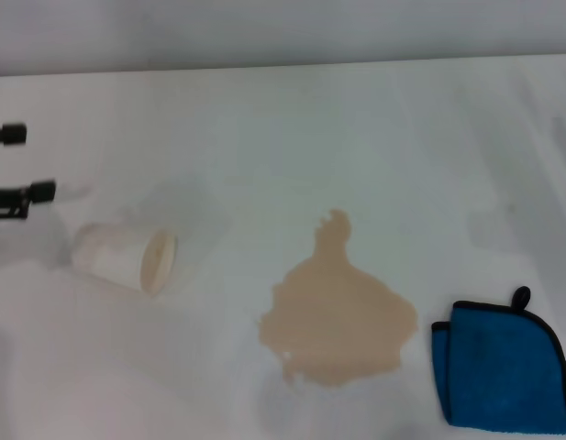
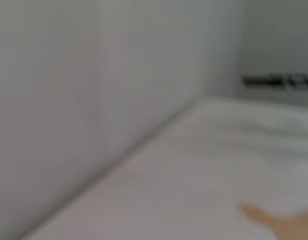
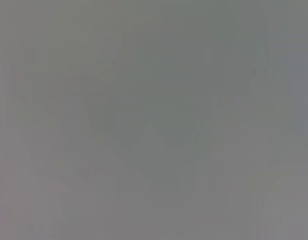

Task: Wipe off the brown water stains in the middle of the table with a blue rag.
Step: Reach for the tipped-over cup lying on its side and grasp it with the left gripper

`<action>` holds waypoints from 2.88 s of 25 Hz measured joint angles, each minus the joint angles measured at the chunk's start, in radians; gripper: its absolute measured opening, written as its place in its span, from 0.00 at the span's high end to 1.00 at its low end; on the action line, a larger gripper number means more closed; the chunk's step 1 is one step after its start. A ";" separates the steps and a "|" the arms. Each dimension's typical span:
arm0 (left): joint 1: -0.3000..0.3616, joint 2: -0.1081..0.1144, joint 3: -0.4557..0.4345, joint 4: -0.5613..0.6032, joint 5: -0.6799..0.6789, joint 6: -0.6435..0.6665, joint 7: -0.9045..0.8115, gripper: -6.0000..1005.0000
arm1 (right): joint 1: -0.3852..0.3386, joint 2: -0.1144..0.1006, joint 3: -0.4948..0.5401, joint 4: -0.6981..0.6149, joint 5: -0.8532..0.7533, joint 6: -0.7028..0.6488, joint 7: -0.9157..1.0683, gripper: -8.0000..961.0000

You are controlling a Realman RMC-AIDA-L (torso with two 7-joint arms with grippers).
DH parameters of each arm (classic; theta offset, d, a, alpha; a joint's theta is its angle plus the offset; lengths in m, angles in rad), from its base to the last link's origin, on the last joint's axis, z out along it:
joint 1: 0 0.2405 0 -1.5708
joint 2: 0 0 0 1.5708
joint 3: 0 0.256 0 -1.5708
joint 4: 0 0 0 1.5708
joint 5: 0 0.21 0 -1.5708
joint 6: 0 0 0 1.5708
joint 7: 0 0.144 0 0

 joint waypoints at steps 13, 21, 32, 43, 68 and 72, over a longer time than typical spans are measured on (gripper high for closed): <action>-0.115 0.024 0.000 -0.101 0.250 0.019 0.182 0.11 | 0.032 0.008 0.000 0.124 0.004 -0.013 -0.003 0.17; -0.154 0.017 0.000 -0.110 0.251 0.011 0.278 0.11 | 0.038 0.010 0.000 0.142 0.004 -0.025 -0.006 0.17; -0.188 -0.011 0.001 -0.131 0.327 -0.001 0.363 0.11 | 0.039 0.009 0.000 0.153 0.004 -0.028 -0.004 0.17; -0.215 -0.055 0.002 -0.192 0.367 -0.020 0.430 0.11 | 0.038 0.009 0.000 0.153 0.004 -0.056 -0.004 0.17; -0.376 -0.168 0.002 -0.228 0.653 -0.177 0.470 0.11 | 0.048 0.011 0.000 0.156 0.004 -0.077 -0.005 0.17; -0.382 -0.186 0.002 -0.221 0.649 -0.217 0.478 0.11 | 0.045 0.011 0.001 0.157 0.004 -0.082 -0.006 0.17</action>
